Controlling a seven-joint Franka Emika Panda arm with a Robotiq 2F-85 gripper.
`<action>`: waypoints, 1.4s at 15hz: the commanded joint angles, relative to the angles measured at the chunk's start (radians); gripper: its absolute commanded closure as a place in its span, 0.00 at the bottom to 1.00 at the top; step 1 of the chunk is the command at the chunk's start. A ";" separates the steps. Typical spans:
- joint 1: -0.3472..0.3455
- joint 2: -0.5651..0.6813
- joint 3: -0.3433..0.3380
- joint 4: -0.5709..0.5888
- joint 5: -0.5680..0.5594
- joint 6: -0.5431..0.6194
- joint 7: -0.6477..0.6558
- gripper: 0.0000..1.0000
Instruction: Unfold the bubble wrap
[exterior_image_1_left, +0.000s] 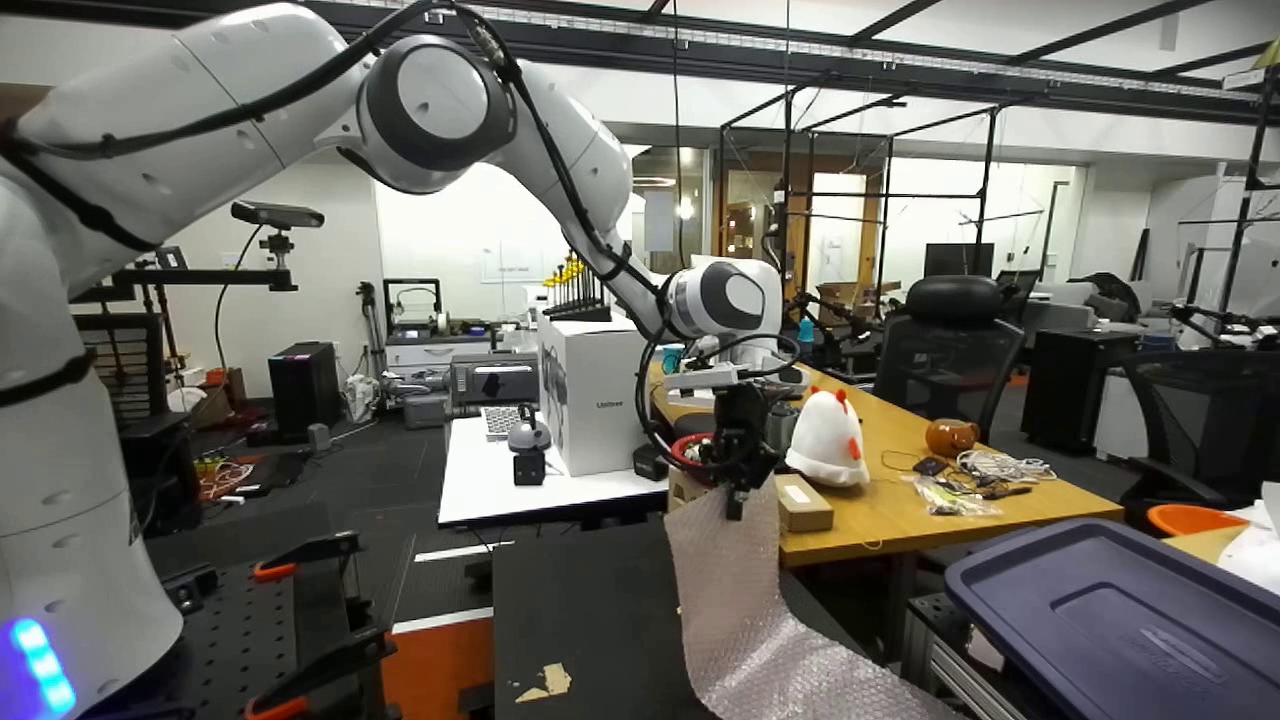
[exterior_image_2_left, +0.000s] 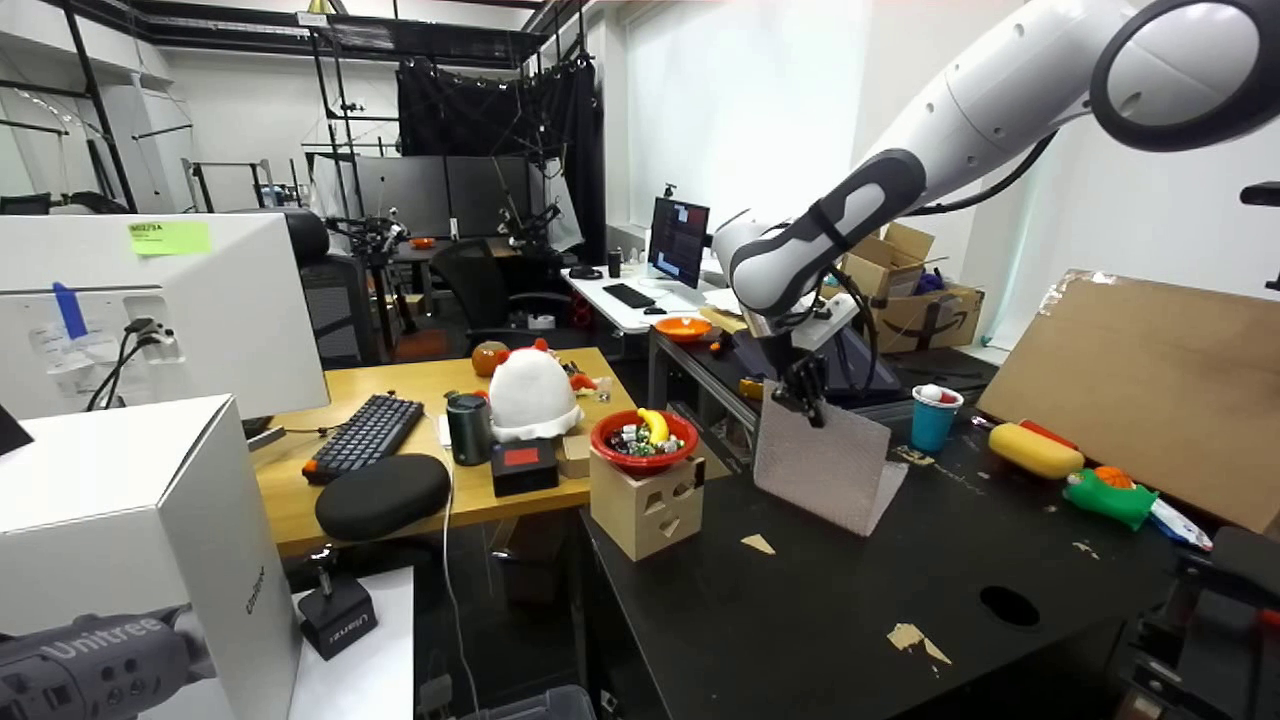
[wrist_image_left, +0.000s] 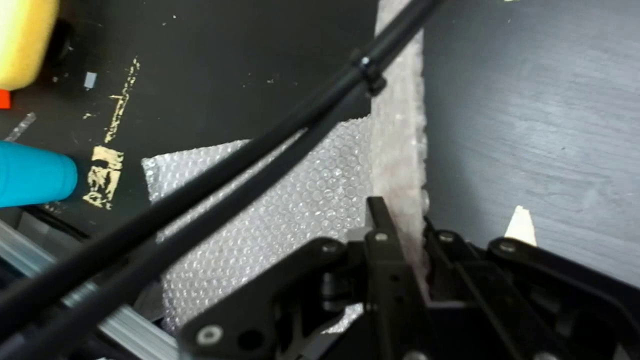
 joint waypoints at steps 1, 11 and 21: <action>-0.055 -0.052 0.055 -0.020 0.062 -0.102 -0.120 0.54; -0.150 -0.041 0.092 0.061 0.204 -0.297 -0.210 0.00; -0.261 0.099 0.059 0.100 0.302 0.239 -0.106 0.00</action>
